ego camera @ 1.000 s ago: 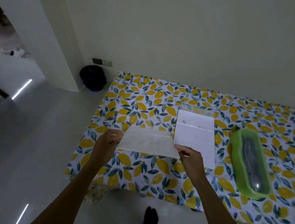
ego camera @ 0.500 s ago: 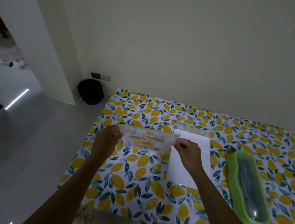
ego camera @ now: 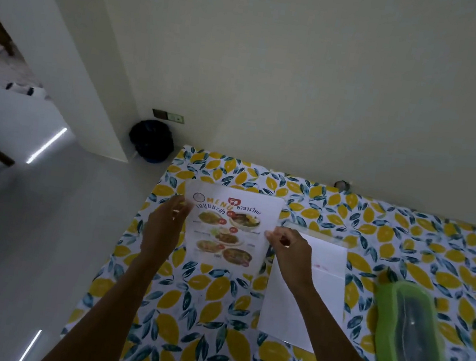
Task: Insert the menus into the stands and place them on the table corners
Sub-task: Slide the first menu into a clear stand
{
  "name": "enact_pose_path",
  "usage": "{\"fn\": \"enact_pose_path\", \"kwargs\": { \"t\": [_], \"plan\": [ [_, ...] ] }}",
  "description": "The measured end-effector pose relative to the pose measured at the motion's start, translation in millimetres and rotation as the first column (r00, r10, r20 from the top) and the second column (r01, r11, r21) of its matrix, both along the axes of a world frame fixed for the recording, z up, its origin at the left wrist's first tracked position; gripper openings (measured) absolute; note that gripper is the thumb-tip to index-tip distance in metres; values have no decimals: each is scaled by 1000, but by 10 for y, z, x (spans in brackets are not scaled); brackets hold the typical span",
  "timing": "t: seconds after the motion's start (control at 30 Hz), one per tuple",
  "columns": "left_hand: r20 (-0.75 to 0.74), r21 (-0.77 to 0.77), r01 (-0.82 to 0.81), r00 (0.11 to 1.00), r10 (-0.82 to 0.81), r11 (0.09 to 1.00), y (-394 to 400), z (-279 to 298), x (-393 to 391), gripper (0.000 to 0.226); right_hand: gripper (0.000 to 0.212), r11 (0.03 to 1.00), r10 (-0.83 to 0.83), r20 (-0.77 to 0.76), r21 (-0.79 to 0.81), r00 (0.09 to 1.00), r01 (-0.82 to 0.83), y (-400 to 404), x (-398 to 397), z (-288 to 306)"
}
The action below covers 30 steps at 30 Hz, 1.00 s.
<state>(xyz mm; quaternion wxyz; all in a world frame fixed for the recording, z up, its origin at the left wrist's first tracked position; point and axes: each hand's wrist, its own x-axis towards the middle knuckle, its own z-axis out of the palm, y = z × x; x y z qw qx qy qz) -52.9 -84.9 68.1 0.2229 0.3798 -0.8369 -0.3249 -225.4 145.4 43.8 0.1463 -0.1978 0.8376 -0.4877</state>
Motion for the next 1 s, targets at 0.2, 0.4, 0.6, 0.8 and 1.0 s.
{"fn": "enact_pose_path", "kwargs": {
  "t": [0.2,0.4,0.6,0.8,1.0],
  "plan": [
    [25,55,-75,997,74,996,0,0,-208,19,33,999,18,15,42,1000,-18,-69,-117,-124],
    [43,87,-92,995,89,992,63,15,-233,13,32,998,25,14,49,1000,-26,-48,-92,-181],
    [70,30,-96,993,94,995,98,2,-199,14,26,991,40,-36,128,999,-35,-25,6,-143],
    [122,-56,-99,987,106,993,95,-37,-13,36,47,937,113,-64,340,992,-84,58,151,-41],
    [232,-145,-42,970,75,989,197,57,307,66,83,836,153,-114,545,982,-66,313,370,166]
  ]
}}
